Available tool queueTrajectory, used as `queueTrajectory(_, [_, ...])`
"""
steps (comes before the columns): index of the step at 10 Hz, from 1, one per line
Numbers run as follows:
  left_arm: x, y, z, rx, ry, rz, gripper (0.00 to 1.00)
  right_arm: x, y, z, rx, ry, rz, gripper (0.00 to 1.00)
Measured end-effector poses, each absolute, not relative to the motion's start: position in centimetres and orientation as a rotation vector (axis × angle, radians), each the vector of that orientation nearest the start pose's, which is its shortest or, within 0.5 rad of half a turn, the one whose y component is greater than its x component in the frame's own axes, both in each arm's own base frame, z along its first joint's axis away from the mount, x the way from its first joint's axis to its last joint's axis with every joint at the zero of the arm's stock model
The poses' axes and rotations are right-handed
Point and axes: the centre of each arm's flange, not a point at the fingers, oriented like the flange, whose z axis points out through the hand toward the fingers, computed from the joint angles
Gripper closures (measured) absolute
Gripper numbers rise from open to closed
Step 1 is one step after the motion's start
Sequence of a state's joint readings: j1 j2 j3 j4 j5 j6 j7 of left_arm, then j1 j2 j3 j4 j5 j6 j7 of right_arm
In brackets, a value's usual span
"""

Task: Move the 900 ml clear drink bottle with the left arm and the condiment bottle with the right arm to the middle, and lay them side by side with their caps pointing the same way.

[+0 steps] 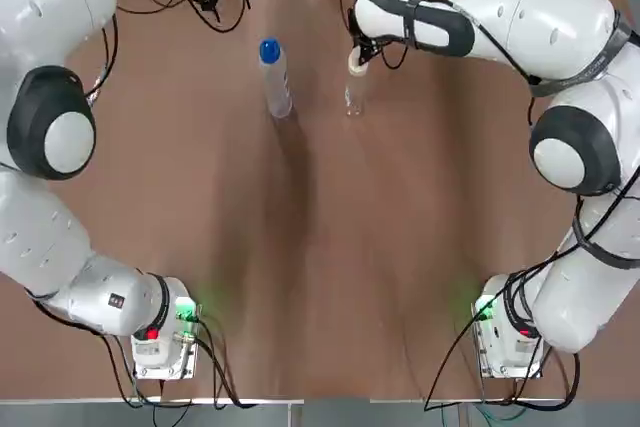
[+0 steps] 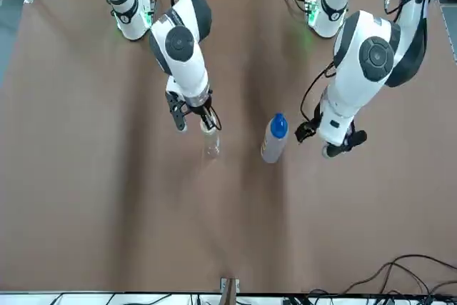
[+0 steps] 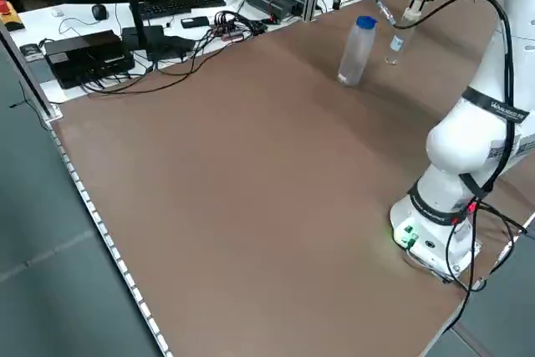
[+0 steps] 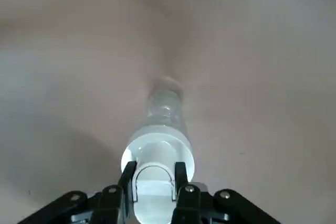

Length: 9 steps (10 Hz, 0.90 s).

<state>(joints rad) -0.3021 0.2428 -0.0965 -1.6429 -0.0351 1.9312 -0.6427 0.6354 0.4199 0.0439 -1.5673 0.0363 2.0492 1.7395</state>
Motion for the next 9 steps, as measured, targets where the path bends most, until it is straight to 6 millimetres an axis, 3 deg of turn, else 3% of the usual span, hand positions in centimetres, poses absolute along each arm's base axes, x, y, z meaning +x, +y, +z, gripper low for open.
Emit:
queueTrajectory(2, [58.5, -26.4, 48.6, -3.138, -0.215, -0.110, 0.00, 53.4, 42.6, 40.7, -2.629, 1.583, 0.043, 0.67])
queueTrajectory(3, [57.4, -28.8, 48.3, -3.107, -0.102, -0.136, 0.00, 53.4, 42.6, 40.7, -2.630, 1.584, 0.045, 0.64])
queueTrajectory(5, [55.6, -32.7, 47.4, -3.075, 0.201, -0.134, 0.00, 53.4, 42.6, 40.8, -2.629, 1.585, 0.046, 0.42])
queueTrajectory(7, [55.4, -33.3, 47.2, -3.047, 0.474, -0.122, 0.00, 53.4, 42.6, 40.9, -2.630, 1.585, 0.046, 0.24])
queueTrajectory(8, [55.6, -33.4, 47.2, -3.050, 0.540, -0.157, 0.00, 53.4, 42.6, 41.0, -2.629, 1.583, 0.045, 0.08])
queueTrajectory(9, [55.6, -33.8, 46.6, -3.065, 0.579, -0.219, 0.00, 53.5, 42.6, 41.1, -2.631, 1.573, 0.041, 0.03])
